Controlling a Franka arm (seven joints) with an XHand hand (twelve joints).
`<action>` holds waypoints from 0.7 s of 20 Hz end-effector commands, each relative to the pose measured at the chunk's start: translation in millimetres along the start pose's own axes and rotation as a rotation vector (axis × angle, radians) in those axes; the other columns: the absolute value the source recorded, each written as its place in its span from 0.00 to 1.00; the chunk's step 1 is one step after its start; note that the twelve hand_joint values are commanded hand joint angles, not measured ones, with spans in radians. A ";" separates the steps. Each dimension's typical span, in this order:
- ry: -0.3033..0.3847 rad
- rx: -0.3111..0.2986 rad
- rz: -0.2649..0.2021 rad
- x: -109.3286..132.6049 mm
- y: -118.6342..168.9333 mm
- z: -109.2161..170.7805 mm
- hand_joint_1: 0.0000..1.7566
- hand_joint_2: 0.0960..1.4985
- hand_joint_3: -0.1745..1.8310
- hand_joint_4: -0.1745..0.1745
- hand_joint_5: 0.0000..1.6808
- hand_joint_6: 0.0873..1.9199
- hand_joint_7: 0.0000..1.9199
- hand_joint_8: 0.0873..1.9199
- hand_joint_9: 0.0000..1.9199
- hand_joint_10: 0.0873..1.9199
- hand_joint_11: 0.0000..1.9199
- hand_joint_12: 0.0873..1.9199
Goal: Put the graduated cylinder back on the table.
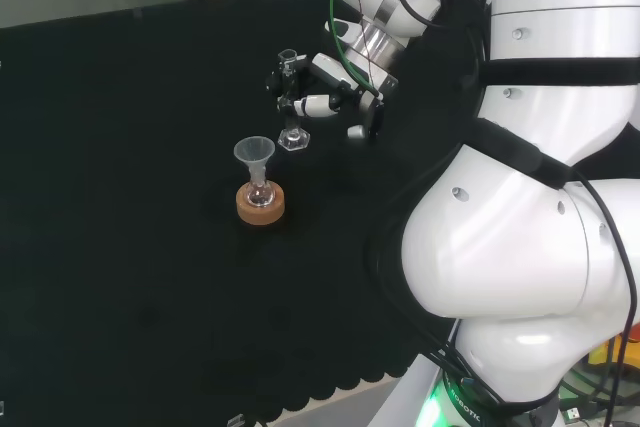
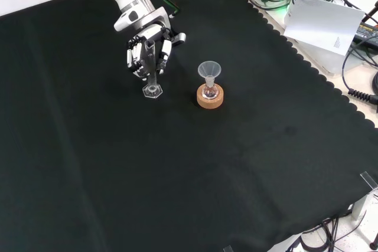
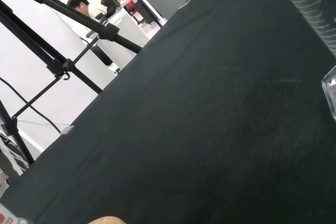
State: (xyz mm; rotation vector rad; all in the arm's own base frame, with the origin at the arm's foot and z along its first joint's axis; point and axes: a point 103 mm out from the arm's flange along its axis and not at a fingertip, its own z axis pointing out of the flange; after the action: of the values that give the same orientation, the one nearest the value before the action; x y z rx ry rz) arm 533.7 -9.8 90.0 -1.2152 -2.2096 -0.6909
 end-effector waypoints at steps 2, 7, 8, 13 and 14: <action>-0.014 0.007 0.008 -0.3 0.8 0.1 0.62 0.72 0.00 0.29 0.42 0.36 0.37 0.28 0.58 0.00 0.40 0.55; -0.011 0.012 0.028 -2.1 2.5 -4.2 0.62 0.70 0.00 0.30 0.41 0.36 0.36 0.28 0.57 0.00 0.38 0.57; -0.015 0.012 0.029 -3.0 2.9 -2.1 0.61 0.70 0.00 0.31 0.40 0.36 0.36 0.28 0.57 0.00 0.37 0.58; -0.013 0.014 0.038 -3.4 4.8 -4.9 0.60 0.68 0.00 0.32 0.37 0.35 0.33 0.28 0.54 0.00 0.31 0.61; -0.014 0.015 0.039 -2.9 5.4 -6.6 0.59 0.68 0.00 0.32 0.36 0.34 0.32 0.28 0.53 0.00 0.29 0.62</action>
State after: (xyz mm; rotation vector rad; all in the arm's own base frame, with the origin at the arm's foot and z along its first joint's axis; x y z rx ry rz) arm 539.1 -12.0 90.4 -1.2537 -2.1998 -0.6565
